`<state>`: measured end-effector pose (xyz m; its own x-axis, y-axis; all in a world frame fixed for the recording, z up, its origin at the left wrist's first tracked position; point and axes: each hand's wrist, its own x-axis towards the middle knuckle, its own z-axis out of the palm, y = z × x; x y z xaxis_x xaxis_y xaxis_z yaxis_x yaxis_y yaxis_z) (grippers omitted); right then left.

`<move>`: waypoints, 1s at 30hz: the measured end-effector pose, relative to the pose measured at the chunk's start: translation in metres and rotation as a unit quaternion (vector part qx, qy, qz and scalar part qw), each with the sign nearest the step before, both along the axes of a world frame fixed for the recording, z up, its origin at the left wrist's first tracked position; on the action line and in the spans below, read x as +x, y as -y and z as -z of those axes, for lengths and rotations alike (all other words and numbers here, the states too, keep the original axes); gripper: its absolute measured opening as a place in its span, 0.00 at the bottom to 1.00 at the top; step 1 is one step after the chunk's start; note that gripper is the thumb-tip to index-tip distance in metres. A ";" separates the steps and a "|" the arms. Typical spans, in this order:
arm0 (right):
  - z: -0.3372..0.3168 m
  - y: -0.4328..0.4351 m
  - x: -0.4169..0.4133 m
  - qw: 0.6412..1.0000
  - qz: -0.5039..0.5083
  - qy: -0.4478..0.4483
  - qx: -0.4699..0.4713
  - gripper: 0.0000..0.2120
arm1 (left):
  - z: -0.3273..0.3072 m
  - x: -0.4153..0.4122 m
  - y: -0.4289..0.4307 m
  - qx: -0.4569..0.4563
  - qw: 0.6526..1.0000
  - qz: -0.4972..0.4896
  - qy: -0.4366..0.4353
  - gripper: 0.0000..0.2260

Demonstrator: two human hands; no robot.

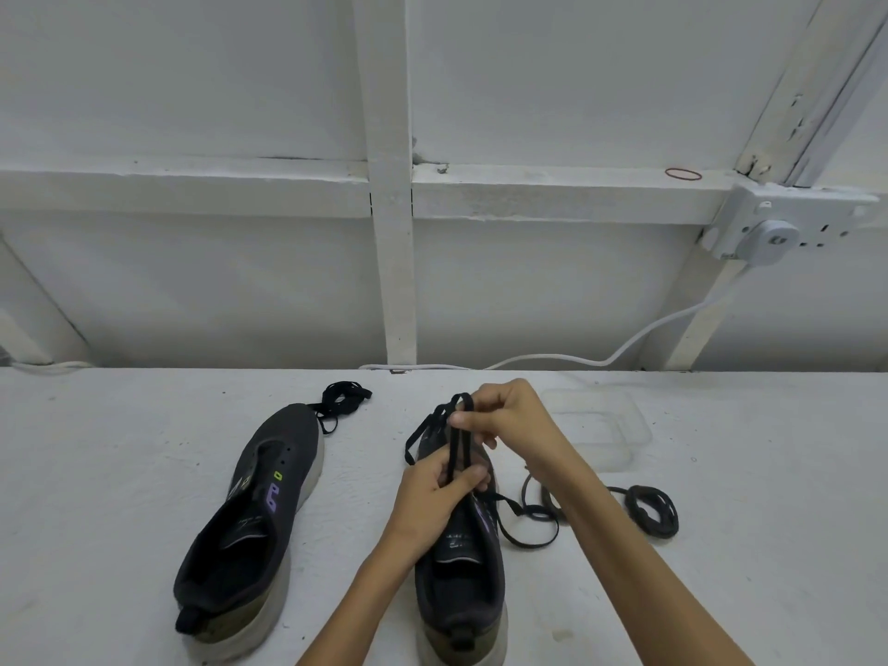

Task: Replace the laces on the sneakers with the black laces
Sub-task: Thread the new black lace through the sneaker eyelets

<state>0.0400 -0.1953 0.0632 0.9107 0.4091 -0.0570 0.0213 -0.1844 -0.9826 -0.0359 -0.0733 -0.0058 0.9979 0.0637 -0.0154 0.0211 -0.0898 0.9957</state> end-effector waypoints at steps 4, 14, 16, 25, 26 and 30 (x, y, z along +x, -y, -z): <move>-0.027 -0.004 0.012 0.998 0.024 -0.003 0.060 0.06 | 0.002 -0.001 -0.002 -0.009 1.000 0.006 -0.001 0.02; -0.061 -0.005 0.048 0.976 0.079 -0.033 0.200 0.05 | 0.008 0.003 -0.005 -0.019 1.000 0.017 -0.006 0.05; -0.040 0.001 0.048 0.997 0.060 -0.026 0.048 0.14 | 0.010 0.003 -0.005 -0.022 1.000 0.012 -0.012 0.06; 0.001 0.004 0.008 0.978 -0.094 -0.043 -0.183 0.11 | 0.010 0.003 -0.002 -0.003 1.000 0.004 -0.007 0.05; 0.001 0.002 0.007 0.985 -0.072 -0.036 -0.154 0.09 | 0.009 0.003 -0.002 -0.009 1.000 0.003 -0.007 0.04; -0.003 -0.002 0.011 0.993 -0.036 -0.034 -0.104 0.08 | 0.005 0.003 -0.003 -0.020 1.000 -0.001 -0.001 0.04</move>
